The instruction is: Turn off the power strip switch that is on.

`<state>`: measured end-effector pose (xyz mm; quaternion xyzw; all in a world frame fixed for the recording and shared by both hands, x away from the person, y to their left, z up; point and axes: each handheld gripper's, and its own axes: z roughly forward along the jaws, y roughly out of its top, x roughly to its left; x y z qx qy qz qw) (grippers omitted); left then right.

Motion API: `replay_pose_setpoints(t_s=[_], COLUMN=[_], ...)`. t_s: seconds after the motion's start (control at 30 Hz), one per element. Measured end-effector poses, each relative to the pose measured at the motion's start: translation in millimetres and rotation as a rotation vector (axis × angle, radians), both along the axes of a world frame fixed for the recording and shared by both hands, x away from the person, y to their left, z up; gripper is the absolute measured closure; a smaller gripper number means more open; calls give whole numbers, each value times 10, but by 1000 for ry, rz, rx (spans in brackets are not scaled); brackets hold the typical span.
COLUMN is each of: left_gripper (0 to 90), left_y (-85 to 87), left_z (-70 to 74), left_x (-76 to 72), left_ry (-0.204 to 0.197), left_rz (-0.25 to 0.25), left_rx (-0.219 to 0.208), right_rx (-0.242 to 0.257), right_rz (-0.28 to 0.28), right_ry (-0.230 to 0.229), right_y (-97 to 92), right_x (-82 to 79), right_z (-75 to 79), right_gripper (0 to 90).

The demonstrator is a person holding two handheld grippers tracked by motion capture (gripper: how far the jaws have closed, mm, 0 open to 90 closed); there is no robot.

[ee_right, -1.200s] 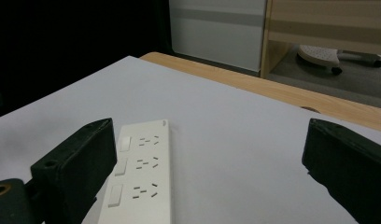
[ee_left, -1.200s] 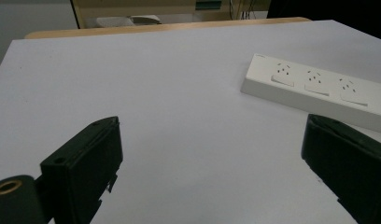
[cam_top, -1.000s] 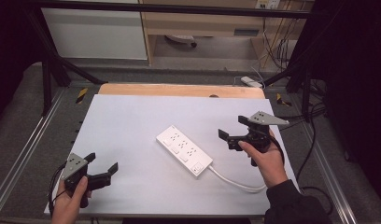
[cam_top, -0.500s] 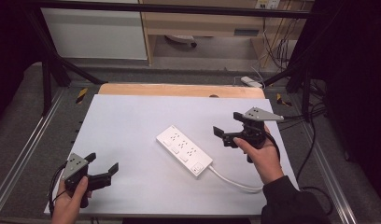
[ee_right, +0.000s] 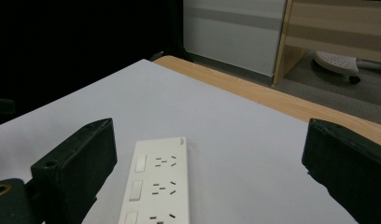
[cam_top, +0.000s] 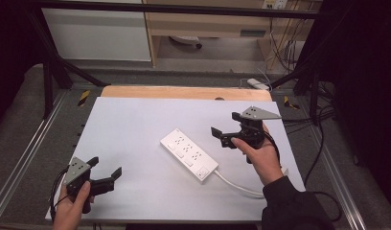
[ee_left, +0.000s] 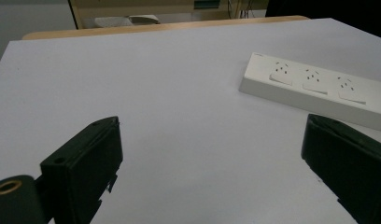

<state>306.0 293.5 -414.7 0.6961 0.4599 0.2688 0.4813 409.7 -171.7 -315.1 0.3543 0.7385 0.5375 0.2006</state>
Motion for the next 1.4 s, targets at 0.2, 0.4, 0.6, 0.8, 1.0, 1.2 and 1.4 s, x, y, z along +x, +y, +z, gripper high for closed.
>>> replay_pose_setpoints(t_s=[0.2, 0.4, 0.6, 0.8, 1.0, 1.2, 1.4], left_gripper=[51, 52, 52, 52, 52, 52, 51], left_y=[-4, -9, -10, -9, -11, -11, -17], left_z=[-2, -5, -7, -7, -9, -10, -13], left_x=[2, 3, 4, 4, 6, 6, 8], left_ry=[-2, 0, 0, -1, 0, 0, 0], left_rz=[1, -6, -6, -5, -6, -8, -10], left_rx=[4, 9, 12, 13, 17, 18, 20], right_rx=[-4, -15, -17, -24, -24, -31, -35], right_rz=[10, 24, 33, 38, 44, 43, 40], right_ry=[0, 5, 13, 21, 27, 36, 46], right_y=[78, 167, 251, 325, 392, 447, 504], right_x=[36, 73, 120, 192, 241, 289, 329], right_z=[-2, -18, -29, -65, -99, -152, -202], right_gripper=[34, 39, 42, 48, 50, 52, 49])
